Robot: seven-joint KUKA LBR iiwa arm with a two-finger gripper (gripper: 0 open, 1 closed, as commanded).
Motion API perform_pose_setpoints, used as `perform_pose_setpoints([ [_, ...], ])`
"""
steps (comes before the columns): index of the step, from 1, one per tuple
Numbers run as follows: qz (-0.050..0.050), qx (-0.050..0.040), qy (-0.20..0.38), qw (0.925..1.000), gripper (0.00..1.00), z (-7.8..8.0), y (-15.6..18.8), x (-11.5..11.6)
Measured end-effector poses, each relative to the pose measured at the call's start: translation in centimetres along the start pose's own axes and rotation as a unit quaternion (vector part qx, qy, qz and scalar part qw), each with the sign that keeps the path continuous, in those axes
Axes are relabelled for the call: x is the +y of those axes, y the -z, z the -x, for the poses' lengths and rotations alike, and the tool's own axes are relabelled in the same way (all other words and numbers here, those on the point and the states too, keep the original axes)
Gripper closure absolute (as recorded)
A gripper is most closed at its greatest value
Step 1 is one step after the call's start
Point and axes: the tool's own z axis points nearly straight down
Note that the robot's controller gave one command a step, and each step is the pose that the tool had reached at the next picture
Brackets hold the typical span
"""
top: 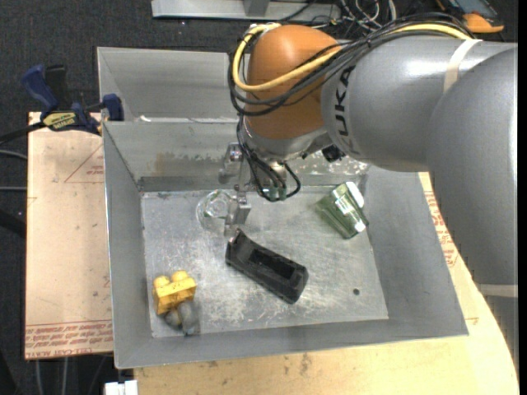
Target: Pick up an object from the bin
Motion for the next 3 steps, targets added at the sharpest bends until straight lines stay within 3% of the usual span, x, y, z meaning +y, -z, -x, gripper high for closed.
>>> perform_pose_setpoints([
  [1,0.0,-0.0037,-0.001,1.0,0.0,0.2,0.5,-0.1],
  [2,0.006,-0.0134,-0.036,0.9992,1.0,-1.4,-7.9,-0.6],
  [3,0.006,-0.0132,-0.036,0.9992,1.0,-1.4,-7.9,-0.6],
])
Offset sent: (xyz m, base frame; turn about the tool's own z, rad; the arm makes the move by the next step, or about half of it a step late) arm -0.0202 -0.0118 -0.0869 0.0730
